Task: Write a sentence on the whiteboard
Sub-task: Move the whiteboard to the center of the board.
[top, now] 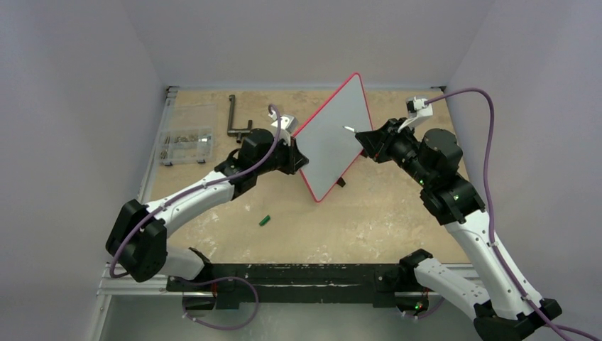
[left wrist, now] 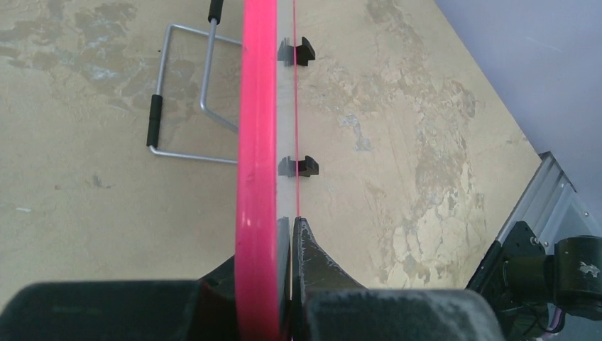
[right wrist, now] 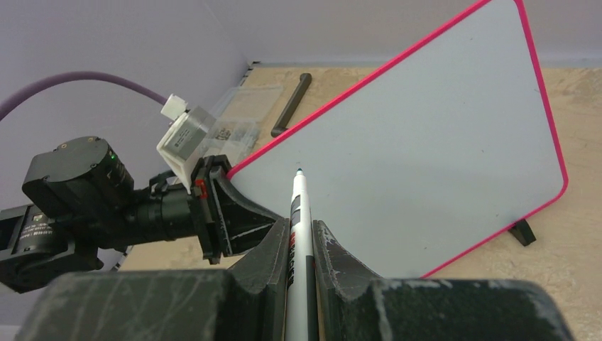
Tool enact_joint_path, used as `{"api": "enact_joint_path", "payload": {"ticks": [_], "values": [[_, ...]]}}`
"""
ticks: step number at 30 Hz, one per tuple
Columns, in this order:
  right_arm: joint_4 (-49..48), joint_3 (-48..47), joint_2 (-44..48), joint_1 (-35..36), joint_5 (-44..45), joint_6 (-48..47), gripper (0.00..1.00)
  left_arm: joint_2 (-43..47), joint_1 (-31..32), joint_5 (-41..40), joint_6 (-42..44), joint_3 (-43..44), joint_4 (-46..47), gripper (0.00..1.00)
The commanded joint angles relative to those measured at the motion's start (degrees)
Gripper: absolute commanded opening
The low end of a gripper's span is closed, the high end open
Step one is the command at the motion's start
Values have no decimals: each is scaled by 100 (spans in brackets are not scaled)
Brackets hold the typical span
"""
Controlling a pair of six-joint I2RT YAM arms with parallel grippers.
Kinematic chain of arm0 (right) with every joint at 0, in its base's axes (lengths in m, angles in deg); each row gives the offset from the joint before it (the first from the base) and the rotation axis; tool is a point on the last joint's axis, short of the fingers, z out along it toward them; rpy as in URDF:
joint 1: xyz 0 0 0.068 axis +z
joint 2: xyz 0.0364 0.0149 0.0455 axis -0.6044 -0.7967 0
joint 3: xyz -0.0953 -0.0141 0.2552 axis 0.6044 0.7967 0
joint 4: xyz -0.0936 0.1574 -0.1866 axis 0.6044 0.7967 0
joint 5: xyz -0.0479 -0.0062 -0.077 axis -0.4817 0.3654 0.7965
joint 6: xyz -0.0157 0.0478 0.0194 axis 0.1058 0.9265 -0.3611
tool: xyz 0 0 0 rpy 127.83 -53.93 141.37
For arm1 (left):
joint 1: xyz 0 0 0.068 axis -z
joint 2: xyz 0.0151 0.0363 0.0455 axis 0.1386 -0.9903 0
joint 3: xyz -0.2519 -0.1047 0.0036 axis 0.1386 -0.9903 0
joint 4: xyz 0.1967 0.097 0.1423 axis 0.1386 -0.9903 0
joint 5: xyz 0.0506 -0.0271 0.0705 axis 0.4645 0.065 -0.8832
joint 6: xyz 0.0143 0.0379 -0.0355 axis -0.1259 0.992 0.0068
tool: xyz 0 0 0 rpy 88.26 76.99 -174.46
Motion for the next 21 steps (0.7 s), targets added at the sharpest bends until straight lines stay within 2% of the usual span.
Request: {"api": "enact_joint_path", "payload": {"ticks": [1,15,21], "values": [[-301,-17,-29,6,47,-49,0,-262,-37,208,490,443,-40,0],[-665,238,-60,6,76,30,0,-625,-298,518,-40,588,-415,0],[-1628,847,-116,5,15,51,0,-743,-704,1168,-194,404,-308,0]]}}
